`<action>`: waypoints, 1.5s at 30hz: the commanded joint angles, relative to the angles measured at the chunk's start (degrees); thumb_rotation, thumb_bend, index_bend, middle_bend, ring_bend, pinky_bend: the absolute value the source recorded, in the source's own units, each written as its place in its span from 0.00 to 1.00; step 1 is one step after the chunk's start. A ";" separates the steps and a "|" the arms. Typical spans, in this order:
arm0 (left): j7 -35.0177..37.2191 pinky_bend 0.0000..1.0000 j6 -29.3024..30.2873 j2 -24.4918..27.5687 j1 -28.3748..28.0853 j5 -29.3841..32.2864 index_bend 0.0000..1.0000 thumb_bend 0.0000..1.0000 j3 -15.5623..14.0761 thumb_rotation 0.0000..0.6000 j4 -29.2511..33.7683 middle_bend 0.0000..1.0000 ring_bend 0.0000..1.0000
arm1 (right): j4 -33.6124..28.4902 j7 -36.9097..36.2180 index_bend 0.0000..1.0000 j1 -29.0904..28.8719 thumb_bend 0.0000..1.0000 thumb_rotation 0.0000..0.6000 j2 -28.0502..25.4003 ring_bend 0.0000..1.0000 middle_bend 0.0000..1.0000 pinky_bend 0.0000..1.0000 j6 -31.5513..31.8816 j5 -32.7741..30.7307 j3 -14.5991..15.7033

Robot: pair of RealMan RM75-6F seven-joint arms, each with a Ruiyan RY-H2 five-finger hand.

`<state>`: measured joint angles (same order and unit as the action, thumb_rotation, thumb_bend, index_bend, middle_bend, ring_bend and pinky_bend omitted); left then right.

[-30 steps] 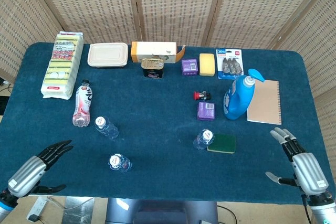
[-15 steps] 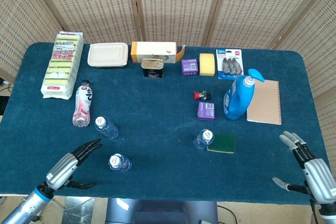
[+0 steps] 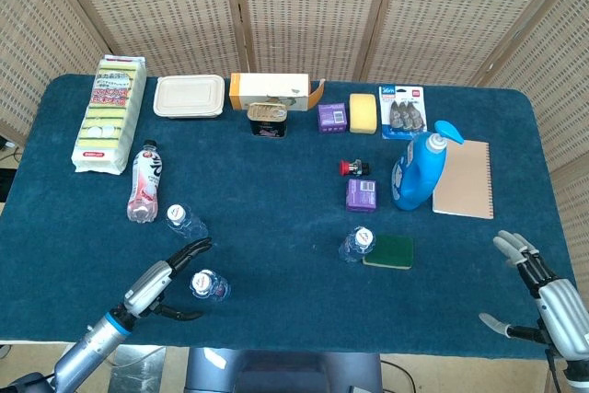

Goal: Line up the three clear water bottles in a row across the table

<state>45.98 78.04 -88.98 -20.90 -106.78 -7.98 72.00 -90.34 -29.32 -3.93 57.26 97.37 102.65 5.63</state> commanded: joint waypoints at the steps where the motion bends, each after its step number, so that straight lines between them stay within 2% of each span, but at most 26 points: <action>1: 0.56 0.12 -0.52 -1.82 -0.67 0.99 0.00 0.16 0.04 1.00 -1.65 0.00 0.00 | 0.22 -0.37 0.06 0.09 0.03 1.00 -0.06 0.05 0.05 0.28 0.16 0.05 -0.16; 4: -0.37 0.24 -0.83 -2.87 -0.62 2.22 0.01 0.19 0.36 1.00 -2.26 0.05 0.02 | 0.31 -0.60 0.06 0.13 0.03 1.00 -0.08 0.05 0.05 0.28 0.17 0.10 -0.26; 6: -1.17 0.32 -1.01 -3.47 -0.62 2.99 0.09 0.22 0.58 1.00 -2.40 0.18 0.11 | 0.35 -0.66 0.06 0.13 0.03 1.00 -0.06 0.05 0.05 0.28 0.18 0.18 -0.34; 9: -2.50 0.37 -1.36 -4.10 -0.67 3.75 0.28 0.26 0.71 1.00 -2.51 0.29 0.18 | 0.38 -0.69 0.06 0.13 0.03 1.00 -0.02 0.05 0.05 0.28 0.14 0.24 -0.45; 12: -3.65 0.40 -1.66 -4.59 -0.79 4.35 0.38 0.27 0.72 1.00 -2.30 0.34 0.22 | 0.36 -0.72 0.06 0.16 0.03 1.00 -0.01 0.05 0.05 0.28 0.13 0.32 -0.52; 15: -4.20 0.40 -1.83 -4.82 -0.95 4.84 0.45 0.27 0.69 1.00 -2.19 0.36 0.23 | 0.36 -0.68 0.06 0.17 0.03 1.00 0.00 0.05 0.05 0.28 0.05 0.32 -0.62; 22: -4.71 0.40 -1.10 -5.71 -1.28 6.01 0.46 0.27 1.72 1.00 -1.86 0.36 0.23 | 0.27 -0.48 0.06 0.21 0.03 1.00 0.06 0.05 0.05 0.28 -0.10 0.48 -0.72; 25: -5.68 0.40 -0.83 -6.01 -3.07 6.18 0.46 0.27 4.03 1.00 0.07 0.36 0.23 | 0.10 -0.32 0.06 0.25 0.03 1.00 0.01 0.05 0.05 0.28 -0.18 0.53 -0.75; 32: -9.13 0.40 -4.09 -4.96 -6.89 7.59 0.46 0.27 7.01 1.00 4.78 0.36 0.23 | 0.07 -0.41 0.06 0.33 0.03 1.00 -0.01 0.05 0.05 0.28 -0.27 0.46 -0.88; 38: -11.47 0.41 -7.99 -5.16 -10.65 10.10 0.46 0.27 10.40 1.00 8.10 0.36 0.23 | 0.09 -0.50 0.06 0.30 0.03 1.00 -0.02 0.05 0.05 0.28 -0.35 0.56 -0.98; 45: -15.08 0.41 -17.94 -7.19 -17.08 17.22 0.46 0.27 15.92 1.00 10.33 0.36 0.23 | 0.01 -0.38 0.06 0.26 0.03 1.00 0.01 0.05 0.05 0.28 -0.59 0.58 -1.08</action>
<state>32.45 63.15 -95.27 -35.71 -92.20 5.94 81.48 -90.32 -29.71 -3.67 57.27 96.77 103.22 4.55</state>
